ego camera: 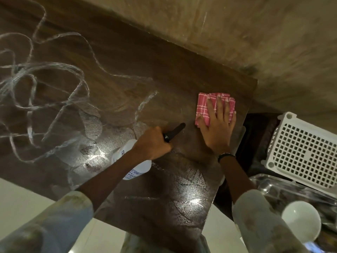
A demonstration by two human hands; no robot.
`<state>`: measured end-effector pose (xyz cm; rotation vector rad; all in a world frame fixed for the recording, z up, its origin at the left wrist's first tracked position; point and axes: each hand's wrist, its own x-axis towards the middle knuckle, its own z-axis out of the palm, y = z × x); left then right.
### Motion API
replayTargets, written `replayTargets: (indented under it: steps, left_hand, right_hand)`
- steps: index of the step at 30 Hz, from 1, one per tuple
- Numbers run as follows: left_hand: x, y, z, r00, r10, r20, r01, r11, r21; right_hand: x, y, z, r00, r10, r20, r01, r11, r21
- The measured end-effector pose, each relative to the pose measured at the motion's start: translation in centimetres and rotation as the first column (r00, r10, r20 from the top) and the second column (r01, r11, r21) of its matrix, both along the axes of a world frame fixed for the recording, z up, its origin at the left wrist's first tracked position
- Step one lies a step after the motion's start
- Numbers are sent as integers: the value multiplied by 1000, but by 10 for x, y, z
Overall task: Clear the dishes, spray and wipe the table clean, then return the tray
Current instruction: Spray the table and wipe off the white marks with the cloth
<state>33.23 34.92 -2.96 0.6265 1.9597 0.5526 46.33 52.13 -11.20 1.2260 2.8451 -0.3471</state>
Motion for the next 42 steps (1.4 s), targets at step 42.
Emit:
replayTargets:
  steps: [42]
  left_hand:
    - [-19,-58,4,945,324,41,-326,932,157]
  right_hand:
    - [-9,-34,9,973,221,68,-220,975,-21]
